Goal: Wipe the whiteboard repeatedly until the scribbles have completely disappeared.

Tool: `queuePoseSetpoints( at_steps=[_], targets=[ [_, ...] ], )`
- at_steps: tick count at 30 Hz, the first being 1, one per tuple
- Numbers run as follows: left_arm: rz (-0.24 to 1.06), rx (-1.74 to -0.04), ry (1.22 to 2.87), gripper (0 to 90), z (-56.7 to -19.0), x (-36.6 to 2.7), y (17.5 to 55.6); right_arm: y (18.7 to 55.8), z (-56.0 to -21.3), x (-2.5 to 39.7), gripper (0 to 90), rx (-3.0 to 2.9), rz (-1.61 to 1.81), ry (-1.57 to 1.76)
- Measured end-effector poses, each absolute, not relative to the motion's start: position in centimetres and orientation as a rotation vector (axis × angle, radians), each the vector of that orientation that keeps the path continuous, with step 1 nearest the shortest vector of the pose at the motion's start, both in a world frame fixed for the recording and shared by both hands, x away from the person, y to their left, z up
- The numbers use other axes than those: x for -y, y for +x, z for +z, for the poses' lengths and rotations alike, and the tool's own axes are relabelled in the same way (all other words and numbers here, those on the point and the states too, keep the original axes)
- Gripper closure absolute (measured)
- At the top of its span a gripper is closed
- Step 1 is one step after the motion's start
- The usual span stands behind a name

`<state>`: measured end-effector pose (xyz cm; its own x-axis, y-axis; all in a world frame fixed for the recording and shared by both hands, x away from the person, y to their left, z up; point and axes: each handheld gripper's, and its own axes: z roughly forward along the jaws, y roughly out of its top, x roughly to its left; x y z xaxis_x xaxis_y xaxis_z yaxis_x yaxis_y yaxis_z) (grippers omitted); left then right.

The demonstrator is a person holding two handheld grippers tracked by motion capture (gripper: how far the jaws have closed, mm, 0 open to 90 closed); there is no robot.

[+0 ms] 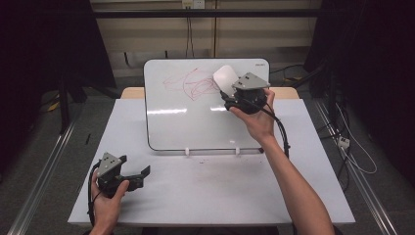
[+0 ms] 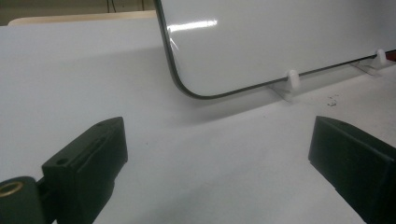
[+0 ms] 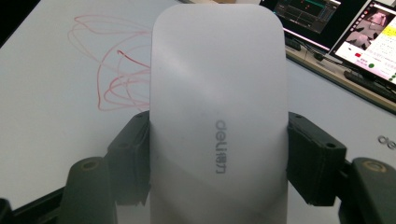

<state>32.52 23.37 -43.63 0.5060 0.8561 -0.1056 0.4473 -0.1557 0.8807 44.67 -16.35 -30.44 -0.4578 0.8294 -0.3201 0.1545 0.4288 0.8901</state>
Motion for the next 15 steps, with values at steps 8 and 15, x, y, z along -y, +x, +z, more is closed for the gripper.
queuePoseSetpoints(
  at_steps=[8, 15],
  targets=[
    [0.522, -1.089, 1.784, 4.4, -43.6, -23.4, 32.6, 46.2, -29.8, 14.6, 31.7, -1.876, 0.980, 0.807],
    [0.527, -1.086, 1.788, 4.4, -43.6, -23.3, 32.6, 47.0, -30.3, 14.2, 31.7, -1.868, 0.953, 0.836]
  ],
)
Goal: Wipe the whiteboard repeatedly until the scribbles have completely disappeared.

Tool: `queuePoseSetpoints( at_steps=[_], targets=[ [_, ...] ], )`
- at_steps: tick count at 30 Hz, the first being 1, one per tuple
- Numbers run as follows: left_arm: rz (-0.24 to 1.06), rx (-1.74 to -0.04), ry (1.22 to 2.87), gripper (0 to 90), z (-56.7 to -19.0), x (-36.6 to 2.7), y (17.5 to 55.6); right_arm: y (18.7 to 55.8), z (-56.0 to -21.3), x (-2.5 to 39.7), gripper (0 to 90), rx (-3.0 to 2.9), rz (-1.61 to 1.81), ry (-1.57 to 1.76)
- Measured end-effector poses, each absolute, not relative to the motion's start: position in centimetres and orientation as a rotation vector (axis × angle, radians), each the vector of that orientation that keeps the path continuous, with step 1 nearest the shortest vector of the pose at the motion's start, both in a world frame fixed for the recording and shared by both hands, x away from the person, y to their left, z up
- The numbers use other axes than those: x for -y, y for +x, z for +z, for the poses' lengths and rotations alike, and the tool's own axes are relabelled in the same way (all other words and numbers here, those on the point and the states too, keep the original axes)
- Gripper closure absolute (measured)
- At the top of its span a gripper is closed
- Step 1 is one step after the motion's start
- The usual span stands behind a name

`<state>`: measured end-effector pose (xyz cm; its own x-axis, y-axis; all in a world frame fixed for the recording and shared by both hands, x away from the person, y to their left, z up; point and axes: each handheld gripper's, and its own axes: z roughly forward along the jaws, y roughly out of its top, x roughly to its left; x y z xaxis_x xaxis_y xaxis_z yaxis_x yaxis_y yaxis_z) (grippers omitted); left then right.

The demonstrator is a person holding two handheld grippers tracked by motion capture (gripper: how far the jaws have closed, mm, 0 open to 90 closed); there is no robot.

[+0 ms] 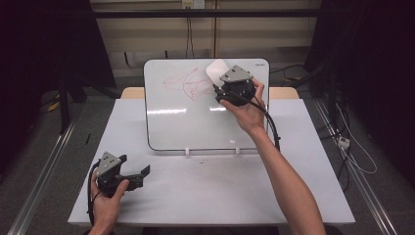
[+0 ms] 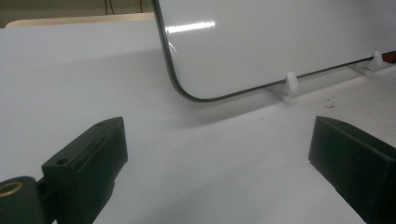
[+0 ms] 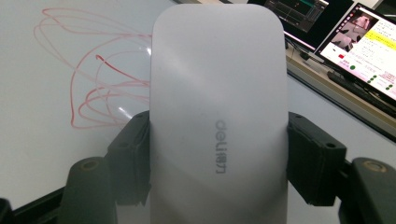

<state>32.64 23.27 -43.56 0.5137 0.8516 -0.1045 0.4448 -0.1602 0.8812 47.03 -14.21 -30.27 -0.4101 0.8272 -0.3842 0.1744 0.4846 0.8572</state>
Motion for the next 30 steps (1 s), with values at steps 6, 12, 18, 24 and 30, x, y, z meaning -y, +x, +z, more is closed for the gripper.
queuePoseSetpoints(
  at_steps=[6, 12, 18, 24, 30],
  targets=[
    [0.534, -1.082, 1.792, 4.4, -43.5, -23.3, 32.5, 47.5, -30.6, 14.0, 31.7, -1.850, 0.940, 0.846],
    [0.537, -1.074, 1.807, 4.4, -43.4, -23.4, 32.4, 48.1, -31.2, 13.7, 31.7, -1.837, 0.888, 0.840],
    [0.535, -1.075, 1.807, 4.4, -43.5, -23.4, 32.4, 48.8, -32.1, 13.3, 31.7, -1.818, 0.818, 0.845],
    [0.542, -1.077, 1.801, 4.4, -43.4, -23.4, 32.4, 48.8, -32.2, 13.2, 31.7, -1.809, 0.816, 0.846],
    [0.539, -1.072, 1.809, 4.5, -43.5, -23.2, 32.4, 48.6, -32.4, 12.7, 31.7, -1.815, 0.801, 0.835]
  ],
)
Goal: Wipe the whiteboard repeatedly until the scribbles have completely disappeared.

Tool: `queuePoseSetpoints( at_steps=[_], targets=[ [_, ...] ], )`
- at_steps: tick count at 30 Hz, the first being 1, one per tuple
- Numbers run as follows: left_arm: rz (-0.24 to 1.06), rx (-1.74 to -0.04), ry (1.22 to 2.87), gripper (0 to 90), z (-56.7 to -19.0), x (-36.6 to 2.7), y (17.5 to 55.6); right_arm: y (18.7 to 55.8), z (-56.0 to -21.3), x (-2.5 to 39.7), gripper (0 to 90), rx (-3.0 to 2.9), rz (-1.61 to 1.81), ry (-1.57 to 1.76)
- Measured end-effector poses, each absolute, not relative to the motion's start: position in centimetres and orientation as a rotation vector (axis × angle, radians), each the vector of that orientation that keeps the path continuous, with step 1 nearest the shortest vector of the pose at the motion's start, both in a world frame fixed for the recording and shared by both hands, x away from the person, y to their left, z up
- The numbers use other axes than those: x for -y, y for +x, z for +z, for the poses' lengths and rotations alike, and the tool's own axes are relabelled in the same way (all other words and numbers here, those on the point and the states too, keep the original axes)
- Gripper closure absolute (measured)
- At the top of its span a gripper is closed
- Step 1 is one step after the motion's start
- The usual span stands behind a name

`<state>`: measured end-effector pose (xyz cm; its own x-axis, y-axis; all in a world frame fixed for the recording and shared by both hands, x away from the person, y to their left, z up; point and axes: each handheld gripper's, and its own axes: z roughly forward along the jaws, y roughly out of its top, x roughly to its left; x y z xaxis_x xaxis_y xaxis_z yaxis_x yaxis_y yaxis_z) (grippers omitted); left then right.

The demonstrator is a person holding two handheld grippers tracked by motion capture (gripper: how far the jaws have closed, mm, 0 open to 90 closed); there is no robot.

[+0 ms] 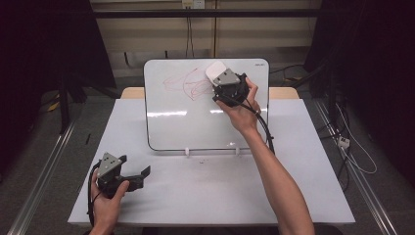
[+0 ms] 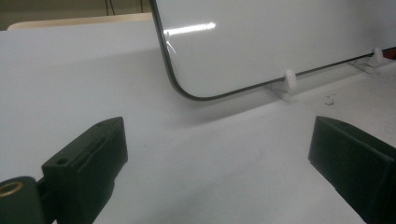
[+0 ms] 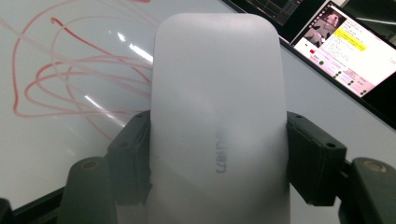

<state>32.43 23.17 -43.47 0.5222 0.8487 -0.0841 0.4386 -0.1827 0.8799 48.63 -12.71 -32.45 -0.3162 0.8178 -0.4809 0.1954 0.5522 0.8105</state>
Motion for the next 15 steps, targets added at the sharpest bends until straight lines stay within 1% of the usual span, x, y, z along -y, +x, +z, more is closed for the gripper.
queuePoseSetpoints(
  at_steps=[6, 15],
  targets=[
    [0.543, -1.075, 1.812, 4.4, -43.6, -23.1, 32.5, 48.1, -33.3, 11.8, 31.6, -1.838, 0.800, 0.816],
    [0.540, -1.075, 1.809, 4.4, -43.5, -23.0, 32.4, 46.1, -35.6, 10.0, 31.7, -1.889, 0.789, 0.730]
  ],
)
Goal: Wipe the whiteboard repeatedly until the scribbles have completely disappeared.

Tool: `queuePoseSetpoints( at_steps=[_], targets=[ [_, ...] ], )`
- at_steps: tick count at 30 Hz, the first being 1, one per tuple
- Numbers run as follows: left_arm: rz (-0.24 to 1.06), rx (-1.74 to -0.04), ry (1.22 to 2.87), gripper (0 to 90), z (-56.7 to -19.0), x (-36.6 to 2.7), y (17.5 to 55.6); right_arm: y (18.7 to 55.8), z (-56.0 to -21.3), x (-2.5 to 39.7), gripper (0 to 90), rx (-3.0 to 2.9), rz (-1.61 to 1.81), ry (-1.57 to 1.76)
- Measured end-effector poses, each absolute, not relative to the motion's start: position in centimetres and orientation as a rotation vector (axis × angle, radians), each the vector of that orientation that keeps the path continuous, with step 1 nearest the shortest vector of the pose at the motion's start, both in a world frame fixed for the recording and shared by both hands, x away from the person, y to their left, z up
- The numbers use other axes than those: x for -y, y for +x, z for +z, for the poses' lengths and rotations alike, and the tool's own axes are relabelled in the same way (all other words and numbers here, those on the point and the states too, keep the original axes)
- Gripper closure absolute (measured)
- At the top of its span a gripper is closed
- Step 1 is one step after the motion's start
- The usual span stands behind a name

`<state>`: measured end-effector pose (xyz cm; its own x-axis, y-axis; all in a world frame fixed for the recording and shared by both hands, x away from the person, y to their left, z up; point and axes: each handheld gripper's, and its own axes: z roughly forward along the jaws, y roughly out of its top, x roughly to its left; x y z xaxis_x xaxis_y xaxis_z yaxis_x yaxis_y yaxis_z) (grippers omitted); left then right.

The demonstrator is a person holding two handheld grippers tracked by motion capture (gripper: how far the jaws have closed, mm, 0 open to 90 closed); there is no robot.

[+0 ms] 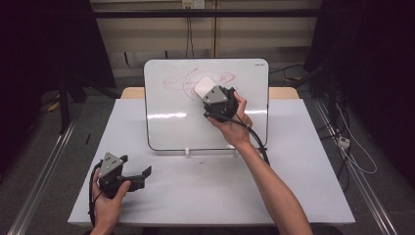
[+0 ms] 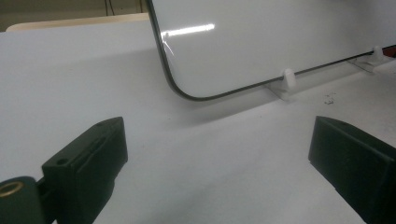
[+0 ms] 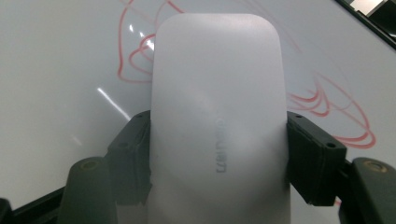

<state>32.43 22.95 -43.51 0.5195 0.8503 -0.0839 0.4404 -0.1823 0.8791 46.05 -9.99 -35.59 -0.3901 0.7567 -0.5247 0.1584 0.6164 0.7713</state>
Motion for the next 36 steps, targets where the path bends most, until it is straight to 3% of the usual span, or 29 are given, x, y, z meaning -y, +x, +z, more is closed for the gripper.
queuePoseSetpoints(
  at_steps=[10, 26, 36],
  targets=[
    [0.537, -1.072, 1.813, 4.4, -43.6, -23.0, 32.5, 46.5, -35.0, 10.7, 31.6, -1.898, 0.803, 0.750],
    [0.538, -1.078, 1.813, 4.5, -43.6, -23.2, 32.4, 48.7, -31.7, 17.4, 31.6, -1.763, 0.830, 0.990],
    [0.544, -1.078, 1.809, 4.5, -43.6, -22.9, 32.5, 47.6, -33.3, 15.9, 31.6, -1.846, 0.796, 0.944]
  ],
)
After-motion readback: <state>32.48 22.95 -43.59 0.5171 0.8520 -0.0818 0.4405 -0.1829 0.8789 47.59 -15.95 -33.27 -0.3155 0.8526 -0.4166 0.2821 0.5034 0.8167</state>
